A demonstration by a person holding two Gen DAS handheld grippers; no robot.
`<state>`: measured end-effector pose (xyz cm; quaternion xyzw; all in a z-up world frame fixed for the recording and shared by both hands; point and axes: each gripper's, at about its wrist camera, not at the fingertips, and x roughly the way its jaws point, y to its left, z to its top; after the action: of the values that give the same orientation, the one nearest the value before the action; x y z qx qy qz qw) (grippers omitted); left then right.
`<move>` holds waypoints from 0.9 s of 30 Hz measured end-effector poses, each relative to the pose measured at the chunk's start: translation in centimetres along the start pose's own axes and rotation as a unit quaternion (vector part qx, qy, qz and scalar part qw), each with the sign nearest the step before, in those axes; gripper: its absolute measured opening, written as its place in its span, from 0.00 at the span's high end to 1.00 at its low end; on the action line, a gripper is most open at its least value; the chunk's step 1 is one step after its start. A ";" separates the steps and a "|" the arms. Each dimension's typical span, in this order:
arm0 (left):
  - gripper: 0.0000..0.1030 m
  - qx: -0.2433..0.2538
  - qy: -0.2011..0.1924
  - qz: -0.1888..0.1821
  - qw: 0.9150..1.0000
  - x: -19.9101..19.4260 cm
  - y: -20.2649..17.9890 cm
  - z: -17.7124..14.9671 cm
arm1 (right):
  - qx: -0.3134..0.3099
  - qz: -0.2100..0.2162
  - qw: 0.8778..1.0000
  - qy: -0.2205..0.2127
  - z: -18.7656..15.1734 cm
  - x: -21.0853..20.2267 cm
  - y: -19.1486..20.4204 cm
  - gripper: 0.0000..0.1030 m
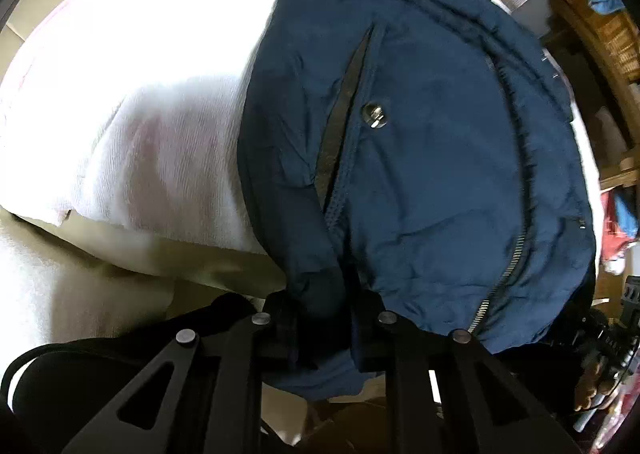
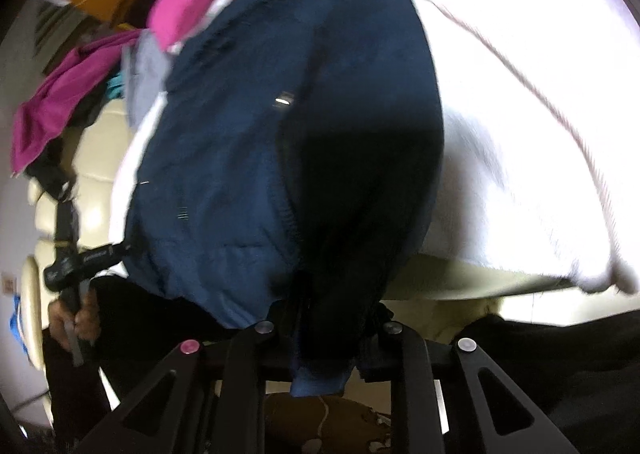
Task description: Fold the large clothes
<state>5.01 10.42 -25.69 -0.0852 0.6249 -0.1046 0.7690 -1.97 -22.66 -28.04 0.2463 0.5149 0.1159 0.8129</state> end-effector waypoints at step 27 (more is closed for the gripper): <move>0.87 0.025 -0.115 -0.150 0.982 -11.3 -0.3 10.7 | -0.019 0.069 0.985 -0.154 11.5 -6.7 2.9 0.86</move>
<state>13.21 13.20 -12.75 -0.1702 0.5094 -0.2234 0.8134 5.51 -26.38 -17.34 0.2806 0.3631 0.1418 0.8771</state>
